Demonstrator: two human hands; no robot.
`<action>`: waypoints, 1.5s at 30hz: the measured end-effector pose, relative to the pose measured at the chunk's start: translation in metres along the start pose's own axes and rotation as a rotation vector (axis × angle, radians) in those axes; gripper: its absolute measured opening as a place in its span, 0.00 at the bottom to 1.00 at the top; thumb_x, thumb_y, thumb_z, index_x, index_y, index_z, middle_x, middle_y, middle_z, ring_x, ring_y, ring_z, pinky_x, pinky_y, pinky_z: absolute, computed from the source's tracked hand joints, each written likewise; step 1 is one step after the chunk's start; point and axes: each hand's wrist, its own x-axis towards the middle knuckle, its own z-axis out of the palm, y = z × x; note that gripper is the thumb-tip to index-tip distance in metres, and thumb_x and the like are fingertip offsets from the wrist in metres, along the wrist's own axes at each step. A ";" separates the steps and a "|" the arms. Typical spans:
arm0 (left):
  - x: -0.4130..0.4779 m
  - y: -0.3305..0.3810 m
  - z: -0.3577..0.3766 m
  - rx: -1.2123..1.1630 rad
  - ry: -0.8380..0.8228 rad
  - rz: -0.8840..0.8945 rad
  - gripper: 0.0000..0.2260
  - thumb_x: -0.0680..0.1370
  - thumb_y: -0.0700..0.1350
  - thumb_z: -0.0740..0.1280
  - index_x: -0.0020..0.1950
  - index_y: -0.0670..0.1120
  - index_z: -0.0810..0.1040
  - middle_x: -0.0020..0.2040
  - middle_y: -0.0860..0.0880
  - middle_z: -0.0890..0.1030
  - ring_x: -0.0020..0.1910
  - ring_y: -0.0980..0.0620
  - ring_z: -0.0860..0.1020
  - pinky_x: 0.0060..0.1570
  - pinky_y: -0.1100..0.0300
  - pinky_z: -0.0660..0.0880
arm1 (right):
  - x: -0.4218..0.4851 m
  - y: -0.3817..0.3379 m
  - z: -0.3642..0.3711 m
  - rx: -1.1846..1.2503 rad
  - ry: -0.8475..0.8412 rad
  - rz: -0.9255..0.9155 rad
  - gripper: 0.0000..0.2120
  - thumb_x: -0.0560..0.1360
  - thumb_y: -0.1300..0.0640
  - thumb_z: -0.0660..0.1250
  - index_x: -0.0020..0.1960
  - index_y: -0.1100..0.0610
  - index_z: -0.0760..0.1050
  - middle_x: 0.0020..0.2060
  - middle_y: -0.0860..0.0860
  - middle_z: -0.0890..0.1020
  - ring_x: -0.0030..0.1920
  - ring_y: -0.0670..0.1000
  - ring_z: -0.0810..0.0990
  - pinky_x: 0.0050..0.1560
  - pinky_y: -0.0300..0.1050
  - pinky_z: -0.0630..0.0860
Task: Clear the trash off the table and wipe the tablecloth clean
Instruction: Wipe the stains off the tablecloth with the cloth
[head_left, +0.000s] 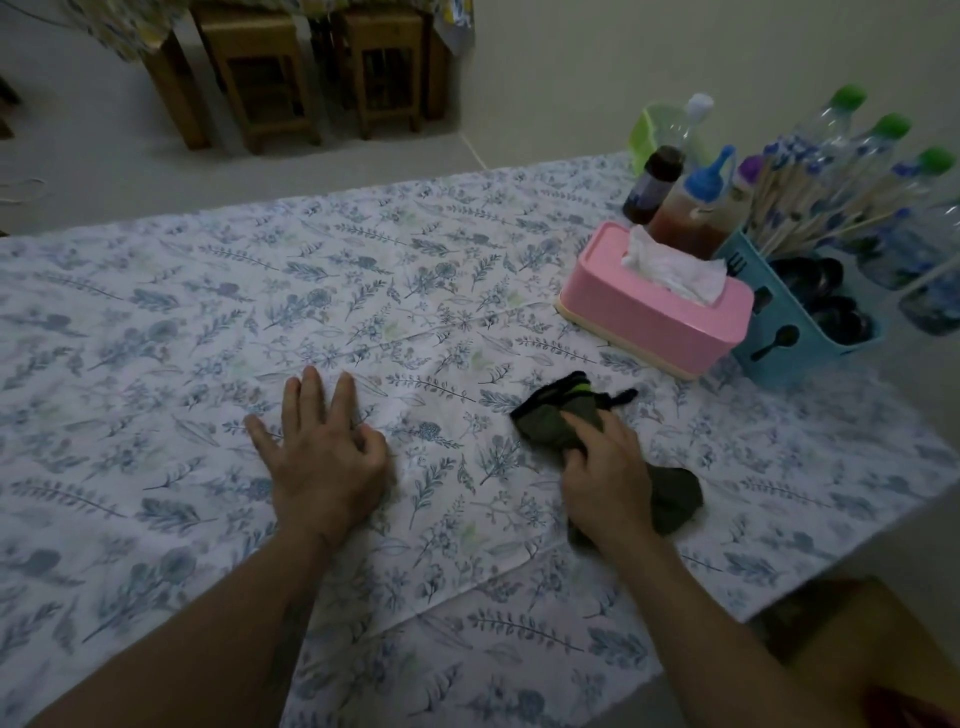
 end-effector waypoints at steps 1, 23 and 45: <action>0.000 0.000 0.000 0.000 -0.002 0.001 0.30 0.78 0.55 0.55 0.80 0.55 0.57 0.82 0.46 0.52 0.81 0.47 0.47 0.75 0.34 0.38 | -0.006 -0.014 0.008 0.014 -0.034 -0.060 0.21 0.78 0.60 0.59 0.71 0.54 0.72 0.69 0.55 0.70 0.68 0.56 0.66 0.69 0.58 0.65; 0.000 -0.002 -0.003 0.017 -0.090 0.029 0.30 0.78 0.56 0.55 0.80 0.54 0.55 0.82 0.45 0.49 0.81 0.45 0.45 0.73 0.31 0.37 | -0.014 0.060 -0.036 -0.063 -0.026 0.051 0.23 0.77 0.61 0.59 0.71 0.52 0.71 0.69 0.54 0.71 0.64 0.58 0.69 0.64 0.56 0.70; -0.112 0.141 0.049 -0.027 0.008 -0.034 0.31 0.75 0.57 0.53 0.78 0.55 0.60 0.81 0.47 0.56 0.81 0.45 0.50 0.75 0.34 0.41 | 0.006 0.191 -0.093 -0.195 0.000 -0.103 0.27 0.77 0.56 0.60 0.76 0.51 0.63 0.73 0.59 0.65 0.71 0.61 0.63 0.72 0.61 0.60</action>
